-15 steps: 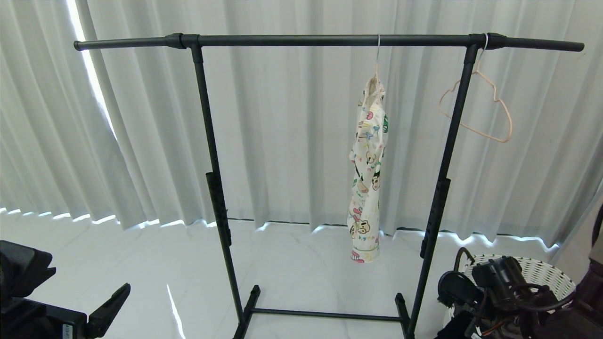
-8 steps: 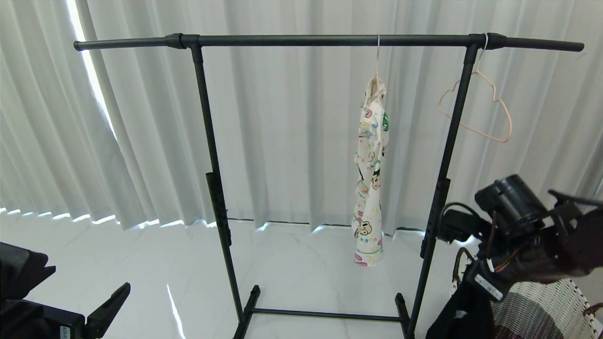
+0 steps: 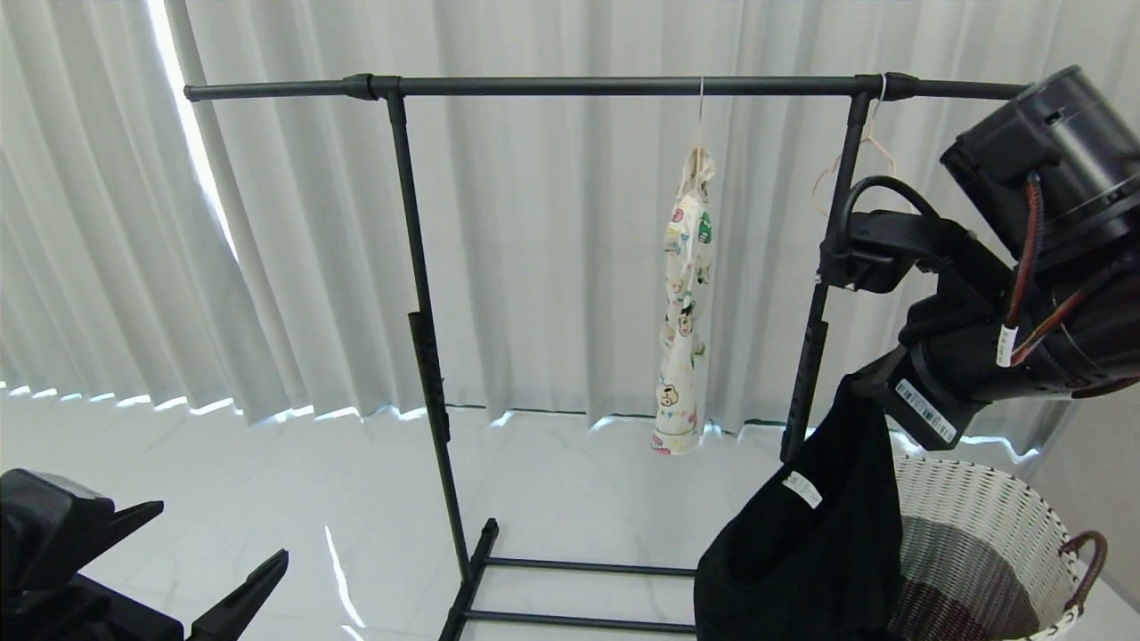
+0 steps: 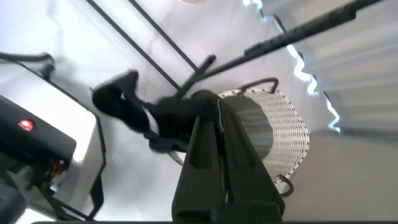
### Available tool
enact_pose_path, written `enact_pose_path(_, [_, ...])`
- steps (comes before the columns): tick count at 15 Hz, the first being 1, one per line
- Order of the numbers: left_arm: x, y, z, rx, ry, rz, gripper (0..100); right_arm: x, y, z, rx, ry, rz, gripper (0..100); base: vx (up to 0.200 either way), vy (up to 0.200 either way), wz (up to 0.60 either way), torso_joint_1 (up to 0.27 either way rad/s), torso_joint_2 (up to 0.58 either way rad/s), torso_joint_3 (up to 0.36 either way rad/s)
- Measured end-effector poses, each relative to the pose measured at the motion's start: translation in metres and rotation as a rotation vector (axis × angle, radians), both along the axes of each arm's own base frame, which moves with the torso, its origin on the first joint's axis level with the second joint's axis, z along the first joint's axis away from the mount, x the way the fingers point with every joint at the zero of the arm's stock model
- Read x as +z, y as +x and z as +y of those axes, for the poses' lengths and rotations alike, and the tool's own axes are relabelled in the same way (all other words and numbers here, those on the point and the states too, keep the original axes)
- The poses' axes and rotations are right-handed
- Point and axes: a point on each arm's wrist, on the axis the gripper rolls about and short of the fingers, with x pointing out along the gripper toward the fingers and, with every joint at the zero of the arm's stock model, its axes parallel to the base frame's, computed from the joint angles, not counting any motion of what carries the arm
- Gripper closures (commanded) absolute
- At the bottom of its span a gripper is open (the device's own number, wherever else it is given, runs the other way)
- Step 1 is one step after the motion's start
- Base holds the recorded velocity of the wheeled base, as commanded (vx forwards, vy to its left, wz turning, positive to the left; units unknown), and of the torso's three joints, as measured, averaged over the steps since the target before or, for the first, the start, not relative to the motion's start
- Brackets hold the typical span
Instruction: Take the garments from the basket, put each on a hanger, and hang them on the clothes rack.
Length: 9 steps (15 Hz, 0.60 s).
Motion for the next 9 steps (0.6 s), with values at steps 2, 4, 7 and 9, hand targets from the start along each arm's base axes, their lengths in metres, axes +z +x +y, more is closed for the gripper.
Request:
enact_pose_path(2, [0.001,0.0,-0.001,-0.049,-0.015,0.0,0,0.008,-0.002,0.013,0.042,0.017,-0.017,100,0.0,0.0,0.0,0.0,0.0,0.0])
enact_pose_path(4, [0.002,0.001,-0.003,-0.093,-0.032,0.0,0,0.012,-0.001,0.026,0.074,0.029,-0.028,100,0.0,0.0,0.0,0.0,0.0,0.0])
enact_pose_path(7, [0.018,0.004,-0.01,-0.293,-0.116,-0.034,0,0.018,0.007,0.055,0.11,0.069,-0.05,100,0.0,0.0,0.0,0.0,0.0,0.0])
enact_pose_path(9, [0.04,0.014,-0.018,-0.384,-0.159,-0.073,0,0.022,0.011,0.077,0.14,0.1,-0.072,100,0.0,0.0,0.0,0.0,0.0,0.0])
